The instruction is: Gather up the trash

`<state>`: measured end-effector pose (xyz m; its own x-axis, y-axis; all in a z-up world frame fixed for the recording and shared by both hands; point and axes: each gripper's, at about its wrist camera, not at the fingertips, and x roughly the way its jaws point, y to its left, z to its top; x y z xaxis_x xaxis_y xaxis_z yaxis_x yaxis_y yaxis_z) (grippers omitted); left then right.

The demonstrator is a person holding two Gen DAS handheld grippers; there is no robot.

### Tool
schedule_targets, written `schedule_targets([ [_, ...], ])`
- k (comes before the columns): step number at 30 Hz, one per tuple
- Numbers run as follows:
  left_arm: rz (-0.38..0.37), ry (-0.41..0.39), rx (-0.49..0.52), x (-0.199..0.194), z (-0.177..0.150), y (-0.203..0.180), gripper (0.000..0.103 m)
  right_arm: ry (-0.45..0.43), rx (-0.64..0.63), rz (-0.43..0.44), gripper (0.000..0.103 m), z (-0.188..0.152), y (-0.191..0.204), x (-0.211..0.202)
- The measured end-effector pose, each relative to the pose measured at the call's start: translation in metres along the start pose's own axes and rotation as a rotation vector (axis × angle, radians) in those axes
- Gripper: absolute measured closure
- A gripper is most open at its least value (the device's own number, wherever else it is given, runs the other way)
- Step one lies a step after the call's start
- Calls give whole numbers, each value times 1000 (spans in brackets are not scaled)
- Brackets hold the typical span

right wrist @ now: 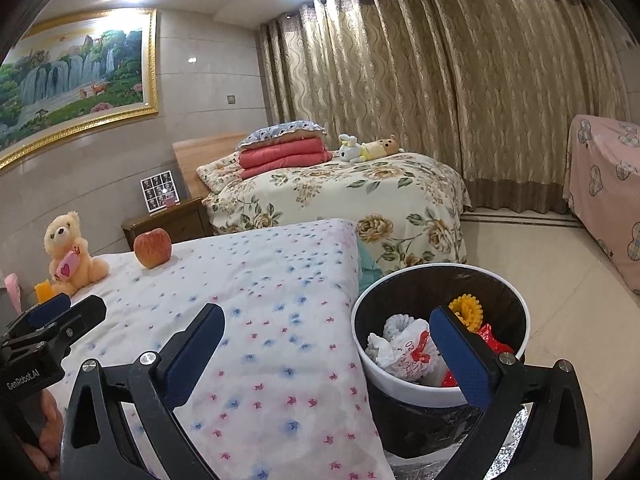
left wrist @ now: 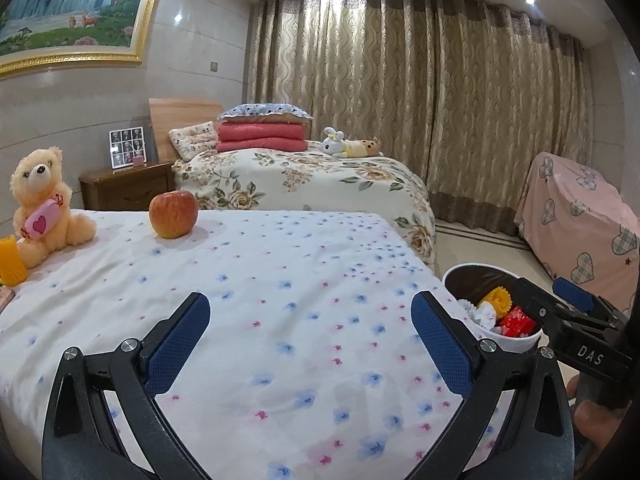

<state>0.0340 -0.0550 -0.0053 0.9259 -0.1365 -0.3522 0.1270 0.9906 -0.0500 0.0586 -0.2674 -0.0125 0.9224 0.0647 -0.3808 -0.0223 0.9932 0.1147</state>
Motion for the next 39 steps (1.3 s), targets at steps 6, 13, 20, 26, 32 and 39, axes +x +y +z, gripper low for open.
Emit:
schedule_targets([
  [6,19,3,-10,1,0,3,0,-5,-9,8,0,0,4,-1],
  [13,36,6,-19,2,0,6,0,-5,-11,13,0,1,4,-1],
  [20,40,-11,-7,-2,0,4,0,-3,-9,16,0,0,4,-1],
  [26,47,-18,-1,-3,0,3,0,-4,-9,17,0,1,3,-1],
  [32,42,-17,2,-4,0,2,0,-4,-9,19,0,1,4,0],
  [39,37,-11,2,-5,0,1,0,-4,-4,21,0,0,4,-1],
])
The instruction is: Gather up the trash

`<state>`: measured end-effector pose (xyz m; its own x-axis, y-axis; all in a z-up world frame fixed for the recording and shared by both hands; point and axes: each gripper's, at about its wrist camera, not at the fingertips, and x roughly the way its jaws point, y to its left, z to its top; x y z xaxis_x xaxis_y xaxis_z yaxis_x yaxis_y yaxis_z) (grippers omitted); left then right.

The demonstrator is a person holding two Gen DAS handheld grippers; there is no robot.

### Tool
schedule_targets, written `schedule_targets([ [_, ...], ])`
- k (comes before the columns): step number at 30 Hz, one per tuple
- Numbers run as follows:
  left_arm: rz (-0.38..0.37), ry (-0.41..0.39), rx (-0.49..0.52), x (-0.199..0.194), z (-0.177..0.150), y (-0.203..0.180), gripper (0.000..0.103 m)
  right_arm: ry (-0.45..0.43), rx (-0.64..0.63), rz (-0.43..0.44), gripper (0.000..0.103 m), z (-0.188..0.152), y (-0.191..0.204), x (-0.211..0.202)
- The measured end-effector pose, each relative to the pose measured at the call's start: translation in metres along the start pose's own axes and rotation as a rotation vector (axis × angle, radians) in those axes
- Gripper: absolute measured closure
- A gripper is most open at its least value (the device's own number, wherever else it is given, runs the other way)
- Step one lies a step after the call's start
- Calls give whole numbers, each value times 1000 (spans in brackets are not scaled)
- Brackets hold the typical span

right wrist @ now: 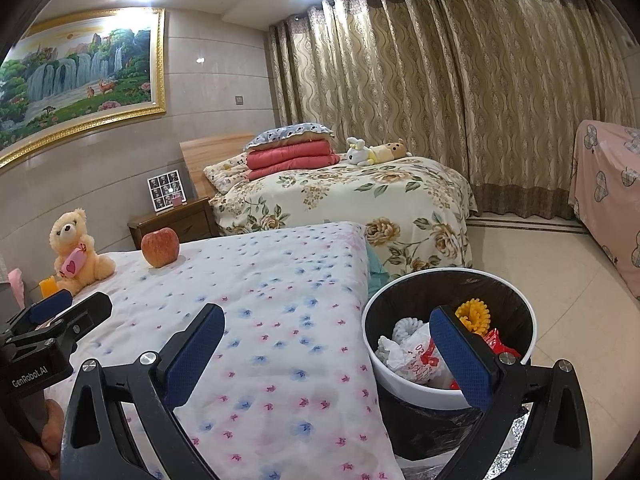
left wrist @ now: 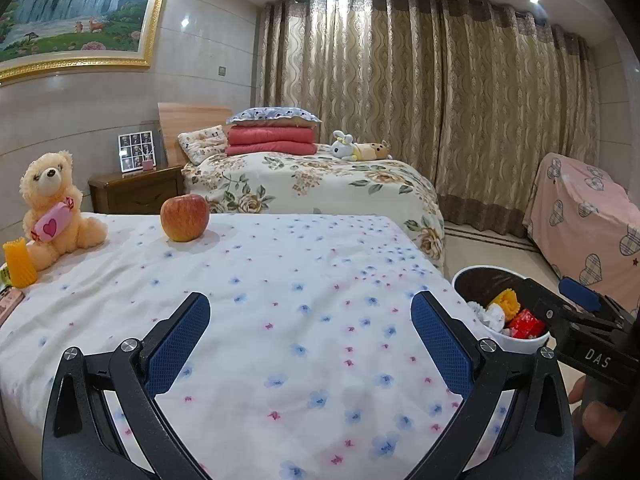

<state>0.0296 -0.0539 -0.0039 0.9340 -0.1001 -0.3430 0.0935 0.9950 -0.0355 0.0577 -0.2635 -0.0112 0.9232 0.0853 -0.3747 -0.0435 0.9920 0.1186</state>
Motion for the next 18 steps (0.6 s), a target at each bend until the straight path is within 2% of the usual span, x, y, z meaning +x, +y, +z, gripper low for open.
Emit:
schedule_targets([
  [18,-23,12,2,0,1,0,0,6,7,0,0,-1,0,-1],
])
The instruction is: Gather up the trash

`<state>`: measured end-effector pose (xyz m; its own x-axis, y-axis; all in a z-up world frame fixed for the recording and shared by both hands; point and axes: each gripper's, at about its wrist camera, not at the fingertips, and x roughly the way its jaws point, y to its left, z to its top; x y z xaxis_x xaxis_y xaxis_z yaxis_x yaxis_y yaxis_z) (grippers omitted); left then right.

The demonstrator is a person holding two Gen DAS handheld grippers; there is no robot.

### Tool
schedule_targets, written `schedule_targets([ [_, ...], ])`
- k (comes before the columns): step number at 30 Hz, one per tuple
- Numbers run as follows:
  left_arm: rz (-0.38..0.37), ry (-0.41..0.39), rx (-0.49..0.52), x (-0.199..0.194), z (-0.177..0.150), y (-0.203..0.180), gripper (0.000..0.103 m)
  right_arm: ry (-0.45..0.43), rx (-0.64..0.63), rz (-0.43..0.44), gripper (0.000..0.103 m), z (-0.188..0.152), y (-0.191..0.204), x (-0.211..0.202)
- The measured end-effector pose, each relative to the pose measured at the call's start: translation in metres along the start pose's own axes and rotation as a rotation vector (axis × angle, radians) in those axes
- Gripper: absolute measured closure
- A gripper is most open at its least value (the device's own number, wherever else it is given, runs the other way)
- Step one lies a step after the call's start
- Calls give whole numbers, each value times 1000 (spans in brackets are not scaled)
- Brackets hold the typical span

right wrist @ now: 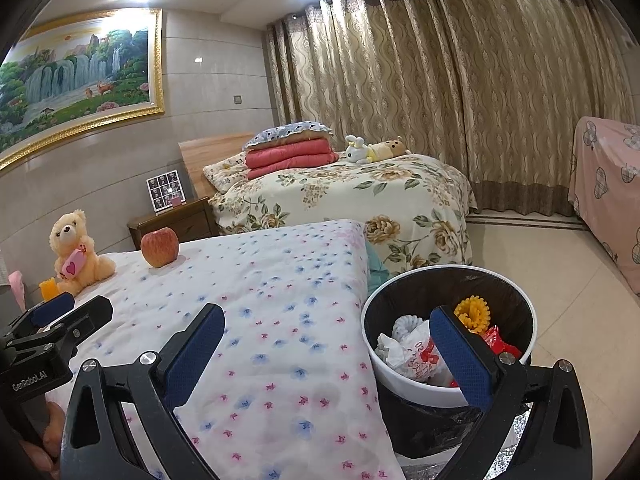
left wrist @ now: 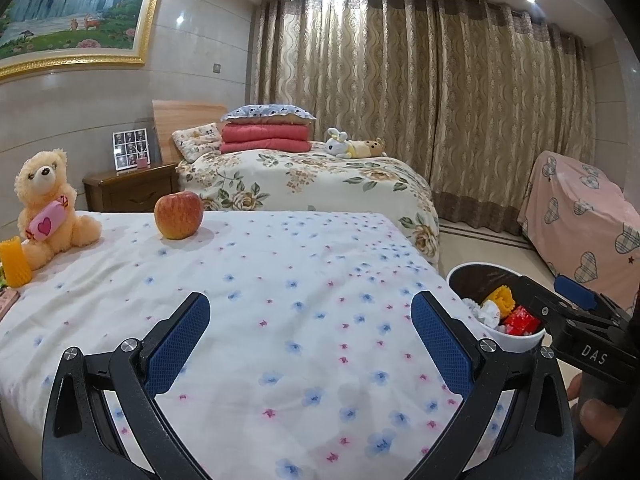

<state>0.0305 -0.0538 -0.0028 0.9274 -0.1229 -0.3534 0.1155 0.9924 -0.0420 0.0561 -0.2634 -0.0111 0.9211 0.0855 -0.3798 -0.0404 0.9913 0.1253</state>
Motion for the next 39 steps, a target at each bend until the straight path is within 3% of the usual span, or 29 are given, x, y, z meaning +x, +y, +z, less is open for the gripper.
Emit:
schedule_targets([
  [39,-13,5,0,2,0,-3,0,0,4,-5,0,2,-1,-1],
])
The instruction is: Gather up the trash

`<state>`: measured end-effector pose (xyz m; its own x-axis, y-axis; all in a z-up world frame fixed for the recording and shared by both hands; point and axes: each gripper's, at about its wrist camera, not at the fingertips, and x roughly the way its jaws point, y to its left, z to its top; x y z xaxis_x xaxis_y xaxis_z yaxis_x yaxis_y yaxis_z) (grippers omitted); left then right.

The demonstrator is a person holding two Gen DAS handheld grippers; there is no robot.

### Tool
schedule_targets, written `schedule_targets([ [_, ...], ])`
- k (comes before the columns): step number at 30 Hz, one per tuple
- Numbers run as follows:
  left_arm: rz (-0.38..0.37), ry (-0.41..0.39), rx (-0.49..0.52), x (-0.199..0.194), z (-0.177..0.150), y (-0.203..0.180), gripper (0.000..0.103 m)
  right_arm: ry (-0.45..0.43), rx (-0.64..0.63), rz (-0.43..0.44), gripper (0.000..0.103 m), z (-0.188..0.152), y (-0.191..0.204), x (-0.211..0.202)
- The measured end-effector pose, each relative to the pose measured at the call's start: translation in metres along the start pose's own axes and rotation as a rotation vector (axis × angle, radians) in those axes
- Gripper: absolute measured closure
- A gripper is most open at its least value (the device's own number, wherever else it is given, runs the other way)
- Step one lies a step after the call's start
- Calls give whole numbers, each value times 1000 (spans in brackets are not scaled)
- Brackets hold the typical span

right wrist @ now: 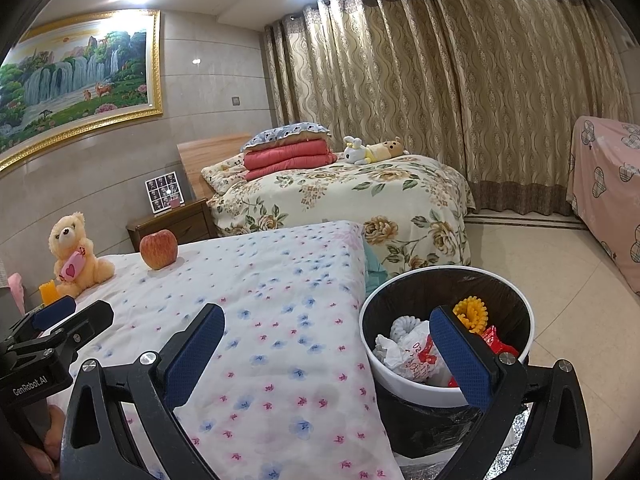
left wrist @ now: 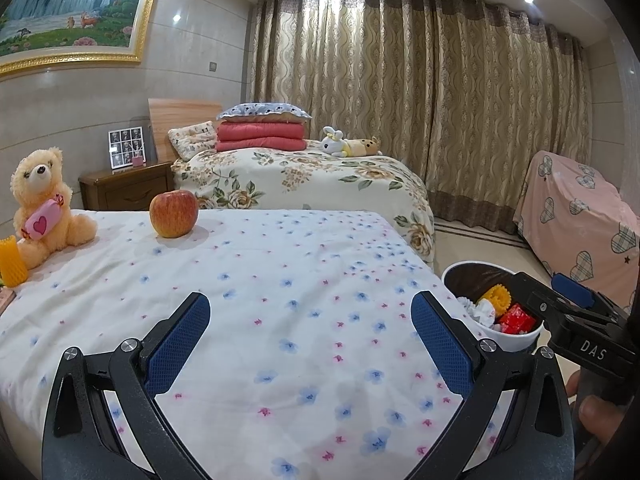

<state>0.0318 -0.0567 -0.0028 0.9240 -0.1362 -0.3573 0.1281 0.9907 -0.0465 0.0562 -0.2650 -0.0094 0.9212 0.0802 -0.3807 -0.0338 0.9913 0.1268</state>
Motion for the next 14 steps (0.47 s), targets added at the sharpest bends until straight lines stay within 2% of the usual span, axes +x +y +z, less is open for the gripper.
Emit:
schedule_targets([
  [14,-16,26,-23,5,-1,5,0,31,-9,10,0,4,8,4],
])
